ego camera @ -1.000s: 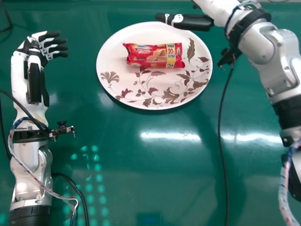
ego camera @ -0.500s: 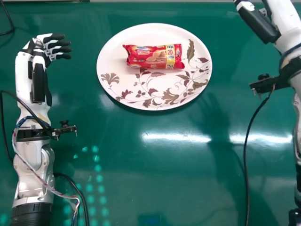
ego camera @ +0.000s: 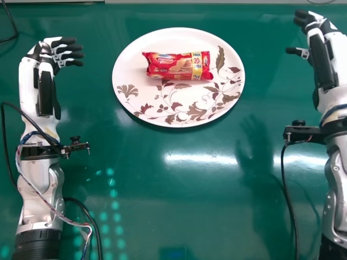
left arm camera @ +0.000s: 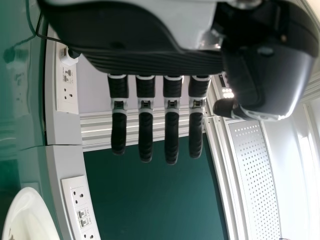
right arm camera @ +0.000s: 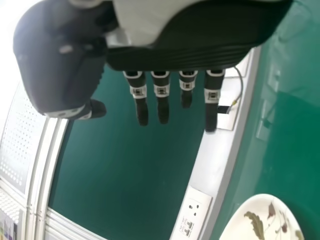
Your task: Pick up biscuit and place it in the plate
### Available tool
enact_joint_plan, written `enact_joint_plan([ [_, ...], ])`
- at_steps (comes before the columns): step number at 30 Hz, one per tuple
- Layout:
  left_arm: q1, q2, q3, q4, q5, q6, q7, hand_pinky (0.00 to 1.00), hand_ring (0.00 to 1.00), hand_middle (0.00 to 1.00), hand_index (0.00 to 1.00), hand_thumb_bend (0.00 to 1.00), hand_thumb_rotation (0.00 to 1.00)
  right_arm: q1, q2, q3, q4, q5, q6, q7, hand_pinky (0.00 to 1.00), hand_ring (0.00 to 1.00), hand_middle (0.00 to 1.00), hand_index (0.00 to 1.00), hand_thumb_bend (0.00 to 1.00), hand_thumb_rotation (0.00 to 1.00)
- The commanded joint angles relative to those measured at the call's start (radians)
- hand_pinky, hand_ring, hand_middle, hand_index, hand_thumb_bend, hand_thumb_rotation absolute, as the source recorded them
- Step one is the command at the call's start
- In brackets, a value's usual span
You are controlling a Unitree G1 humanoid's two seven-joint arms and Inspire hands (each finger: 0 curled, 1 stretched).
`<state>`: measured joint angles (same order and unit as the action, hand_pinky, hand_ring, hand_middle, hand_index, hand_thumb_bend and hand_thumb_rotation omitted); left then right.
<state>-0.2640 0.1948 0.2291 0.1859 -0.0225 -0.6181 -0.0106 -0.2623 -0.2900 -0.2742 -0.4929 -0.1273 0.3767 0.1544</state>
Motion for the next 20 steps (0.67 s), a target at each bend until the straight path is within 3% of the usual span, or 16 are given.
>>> enact_joint_plan([
  [1, 0.026, -0.016, -0.012, 0.023, -0.008, -0.003, -0.002, 0.50, 0.57, 0.60, 0.62, 0.20, 0.20, 0.037, -0.003, 0.008, 0.007, -0.003, -0.056, -0.016, 0.82, 0.90, 0.92, 0.90, 0.43, 0.51],
  [3, 0.028, -0.022, -0.015, 0.019, -0.017, 0.006, -0.005, 0.50, 0.57, 0.61, 0.63, 0.22, 0.23, 0.049, 0.003, 0.014, 0.023, 0.005, -0.101, -0.024, 0.84, 0.90, 0.91, 0.90, 0.41, 0.51],
  [7, 0.031, -0.034, -0.022, 0.018, -0.010, 0.012, 0.003, 0.52, 0.59, 0.62, 0.63, 0.25, 0.18, 0.059, 0.015, 0.035, 0.039, -0.005, -0.145, -0.051, 0.85, 0.90, 0.90, 0.89, 0.41, 0.54],
  [10, 0.030, -0.038, -0.023, 0.020, 0.019, 0.010, 0.025, 0.50, 0.58, 0.61, 0.62, 0.24, 0.20, 0.066, 0.012, 0.052, 0.045, -0.013, -0.174, -0.060, 0.87, 0.92, 0.91, 0.90, 0.38, 0.56],
  [20, 0.036, -0.049, -0.020, 0.000, 0.003, 0.029, 0.029, 0.52, 0.62, 0.64, 0.63, 0.30, 0.27, 0.102, 0.016, 0.068, 0.061, -0.023, -0.272, -0.083, 0.89, 0.93, 0.93, 0.91, 0.36, 0.60],
])
